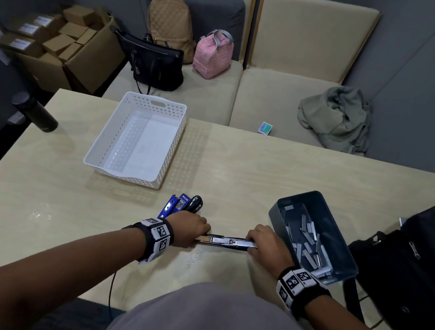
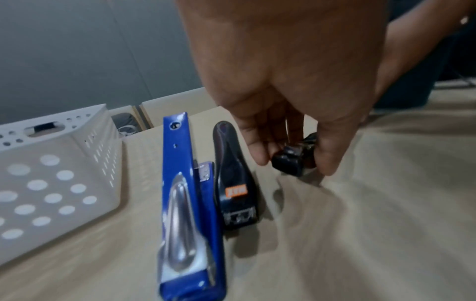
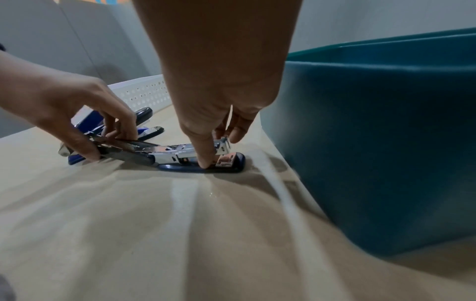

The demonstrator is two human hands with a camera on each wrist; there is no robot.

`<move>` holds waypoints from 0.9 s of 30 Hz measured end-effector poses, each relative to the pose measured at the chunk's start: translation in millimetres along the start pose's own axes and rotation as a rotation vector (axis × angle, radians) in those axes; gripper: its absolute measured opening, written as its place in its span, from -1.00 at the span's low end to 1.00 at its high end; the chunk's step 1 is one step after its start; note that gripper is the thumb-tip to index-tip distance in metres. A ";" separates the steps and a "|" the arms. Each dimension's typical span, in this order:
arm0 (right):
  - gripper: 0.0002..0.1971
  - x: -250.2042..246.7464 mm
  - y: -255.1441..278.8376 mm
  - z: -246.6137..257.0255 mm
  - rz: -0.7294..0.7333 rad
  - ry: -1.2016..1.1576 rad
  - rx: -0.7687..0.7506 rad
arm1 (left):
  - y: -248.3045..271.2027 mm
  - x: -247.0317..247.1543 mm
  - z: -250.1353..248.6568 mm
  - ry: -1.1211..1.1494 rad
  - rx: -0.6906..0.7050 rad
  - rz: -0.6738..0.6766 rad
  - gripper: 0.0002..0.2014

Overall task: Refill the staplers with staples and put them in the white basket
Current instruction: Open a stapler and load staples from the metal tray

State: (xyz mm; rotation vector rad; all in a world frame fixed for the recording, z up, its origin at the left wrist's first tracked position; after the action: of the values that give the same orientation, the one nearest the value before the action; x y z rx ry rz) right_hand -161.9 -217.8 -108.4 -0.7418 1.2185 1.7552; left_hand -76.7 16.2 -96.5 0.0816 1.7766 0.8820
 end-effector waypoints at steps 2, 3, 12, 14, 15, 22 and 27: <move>-0.70 -3.2 -1.4 0.9 0.021 -0.039 0.014 | 0.9 -11.1 -2.4 0.029 -0.005 -0.051 -0.68; -0.61 -4.7 -1.9 0.4 0.023 -0.074 0.029 | 0.8 -19.0 -4.4 0.046 -0.007 -0.085 -0.66; -0.38 -17.0 -6.2 -3.7 0.026 -0.246 0.055 | -23.0 -69.7 -45.9 0.139 0.017 -0.171 -0.77; -0.44 -21.6 -11.2 -1.3 -0.001 -0.330 0.048 | -35.4 -67.9 -54.2 0.130 0.007 -0.160 -0.76; -0.46 -24.9 -14.1 0.6 -0.007 -0.380 0.050 | -40.9 -65.7 -56.3 0.126 -0.002 -0.155 -0.77; -0.49 -32.9 -28.5 11.7 0.126 -0.356 0.012 | -42.8 -51.8 -40.1 0.220 -0.026 -0.249 -0.61; -0.86 -35.8 -40.8 15.5 0.104 -0.154 0.054 | -21.5 -45.8 0.8 0.163 -0.182 -0.346 -0.65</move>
State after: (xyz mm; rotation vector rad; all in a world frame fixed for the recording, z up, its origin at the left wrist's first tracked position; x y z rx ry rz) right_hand -109.2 -207.7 -90.8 -0.5101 1.2131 1.8208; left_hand -50.1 -19.8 -73.0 -0.4147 1.7808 0.8093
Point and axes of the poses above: each hand's wrist, its own y-axis away from the middle knuckle, its own x-axis out of the palm, z = x × y, the point moved 1 cm from there along -y, towards the middle knuckle, and after that the axes turned 6 degrees about z, right-handed, at the moved point
